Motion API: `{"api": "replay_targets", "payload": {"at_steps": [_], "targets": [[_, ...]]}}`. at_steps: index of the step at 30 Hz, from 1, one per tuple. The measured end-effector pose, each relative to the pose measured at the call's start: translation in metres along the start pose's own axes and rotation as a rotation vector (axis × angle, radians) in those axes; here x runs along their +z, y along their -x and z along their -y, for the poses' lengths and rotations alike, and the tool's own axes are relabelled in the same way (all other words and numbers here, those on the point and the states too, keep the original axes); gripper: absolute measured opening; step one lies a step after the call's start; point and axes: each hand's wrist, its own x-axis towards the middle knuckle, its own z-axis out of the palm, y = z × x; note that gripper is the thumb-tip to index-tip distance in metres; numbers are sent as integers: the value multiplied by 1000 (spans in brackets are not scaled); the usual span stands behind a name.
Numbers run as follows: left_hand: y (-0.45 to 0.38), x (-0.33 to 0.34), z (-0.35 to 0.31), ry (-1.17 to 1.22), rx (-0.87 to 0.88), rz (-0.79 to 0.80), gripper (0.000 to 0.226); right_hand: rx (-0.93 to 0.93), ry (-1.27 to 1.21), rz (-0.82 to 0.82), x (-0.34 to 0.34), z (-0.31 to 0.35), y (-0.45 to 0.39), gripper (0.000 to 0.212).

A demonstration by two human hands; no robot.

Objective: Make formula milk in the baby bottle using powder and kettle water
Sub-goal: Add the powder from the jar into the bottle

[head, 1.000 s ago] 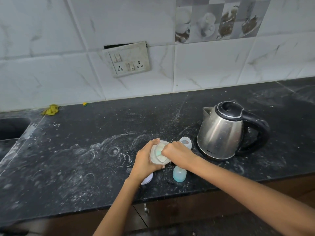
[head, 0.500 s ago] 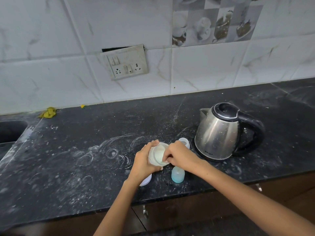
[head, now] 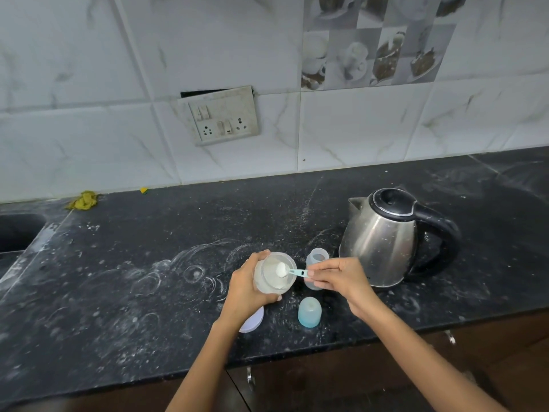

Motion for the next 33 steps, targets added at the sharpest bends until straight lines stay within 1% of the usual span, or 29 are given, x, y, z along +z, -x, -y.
{"api": "replay_targets", "payload": {"at_steps": [5, 9, 16, 18, 19, 21, 22, 24, 28, 30, 31, 33], "targets": [[-2, 1, -2, 20, -37, -15, 80, 50, -41, -30, 6, -9, -4, 10], [-4, 1, -2, 38, -77, -32, 76, 43, -49, -64, 12, -5, -7, 8], [-4, 1, 7, 101, -119, 4, 76, 30, 46, -82, 23, 2, -10, 10], [-5, 1, 7, 103, -118, 6, 82, 31, 40, -83, 23, 2, -11, 10], [-4, 1, 6, 104, -119, -1, 89, 33, 33, -86, 22, 3, -11, 9], [-2, 2, 0, 103, -121, -49, 106, 35, 6, -90, 19, 5, -9, 7], [-1, 2, -5, 101, -117, -87, 111, 34, -19, -90, 16, 7, -8, 7], [2, 6, -16, 125, -84, -164, 105, 18, -66, -95, 8, 12, -3, 8], [9, 26, -44, 207, -10, -288, 72, -42, -116, -170, -18, 23, 7, 7], [9, 42, -57, 219, 23, -327, 62, -42, -152, -214, -35, 26, 10, 7], [9, 51, -63, 224, 41, -321, 61, -37, -166, -228, -42, 27, 12, 8], [8, 73, -72, 208, 84, -263, 67, -30, -168, -249, -54, 28, 13, 7]]}}
